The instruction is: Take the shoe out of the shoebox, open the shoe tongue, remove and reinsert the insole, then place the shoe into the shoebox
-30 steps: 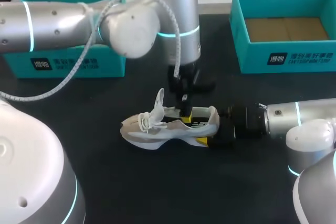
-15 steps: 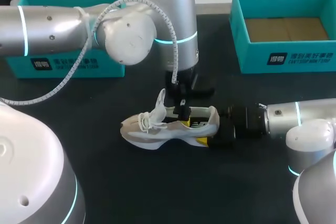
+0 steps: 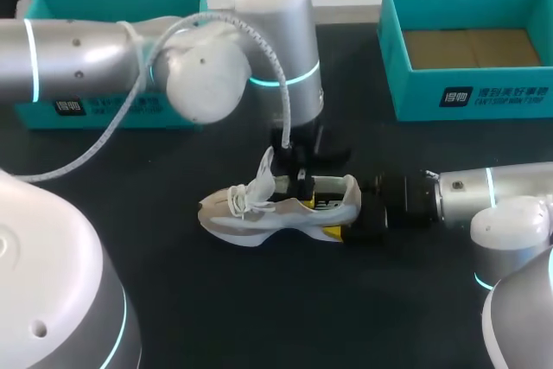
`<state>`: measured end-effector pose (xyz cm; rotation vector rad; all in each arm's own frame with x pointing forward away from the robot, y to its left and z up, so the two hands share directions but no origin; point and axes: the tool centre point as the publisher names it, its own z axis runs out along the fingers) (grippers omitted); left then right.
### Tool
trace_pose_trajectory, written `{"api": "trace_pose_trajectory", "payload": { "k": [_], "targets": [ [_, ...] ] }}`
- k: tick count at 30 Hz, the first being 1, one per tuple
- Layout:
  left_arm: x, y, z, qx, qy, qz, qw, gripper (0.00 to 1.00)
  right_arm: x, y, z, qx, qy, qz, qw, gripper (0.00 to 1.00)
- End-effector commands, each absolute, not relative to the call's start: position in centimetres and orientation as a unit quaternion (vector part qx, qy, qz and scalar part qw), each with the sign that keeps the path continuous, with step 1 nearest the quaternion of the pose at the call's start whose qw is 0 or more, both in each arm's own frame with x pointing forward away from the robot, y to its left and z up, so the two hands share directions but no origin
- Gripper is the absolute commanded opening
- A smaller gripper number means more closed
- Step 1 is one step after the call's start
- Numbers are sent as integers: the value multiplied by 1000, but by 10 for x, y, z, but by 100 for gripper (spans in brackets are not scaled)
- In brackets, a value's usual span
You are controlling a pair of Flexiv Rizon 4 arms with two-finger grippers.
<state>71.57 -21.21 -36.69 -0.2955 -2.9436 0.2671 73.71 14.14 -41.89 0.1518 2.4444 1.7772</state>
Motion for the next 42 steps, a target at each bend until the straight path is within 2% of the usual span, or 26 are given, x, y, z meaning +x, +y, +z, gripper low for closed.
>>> {"api": "trace_pose_trajectory", "payload": {
  "k": [1, 10, 11, 12, 13, 22, 35, 36, 37, 38, 42],
  "targets": [
    [714, -210, -380, -96, -988, 93, 80, 0, 737, 142, -422, 51, 807, 585, 59, 0],
    [710, -210, -390, -110, -986, 95, 82, 0, 737, 142, -422, 51, 807, 585, 59, 0],
    [709, -210, -390, -111, -986, 94, 82, 5, 737, 142, -422, 51, 807, 585, 59, 0],
    [707, -210, -389, -118, -985, 96, 82, 27, 737, 142, -422, 51, 807, 585, 59, 0],
    [707, -211, -389, -118, -985, 96, 83, 30, 737, 142, -422, 51, 807, 585, 59, 0],
    [706, -216, -399, -133, -984, 92, 71, 39, 737, 142, -422, 51, 807, 585, 59, 0],
    [722, -209, -431, -115, -989, 93, -12, 34, 737, 142, -422, 51, 807, 585, 59, 0],
    [723, -209, -434, -115, -989, 93, -20, 29, 737, 142, -422, 51, 807, 585, 59, 0],
    [725, -209, -436, -114, -989, 90, -26, 18, 737, 142, -422, 51, 807, 585, 59, 0],
    [726, -209, -438, -115, -989, 86, -25, 0, 737, 142, -422, 51, 807, 585, 59, 0],
    [732, -207, -436, -109, -990, 85, -26, 0, 737, 142, -422, 51, 807, 585, 59, 0]
  ]
}}
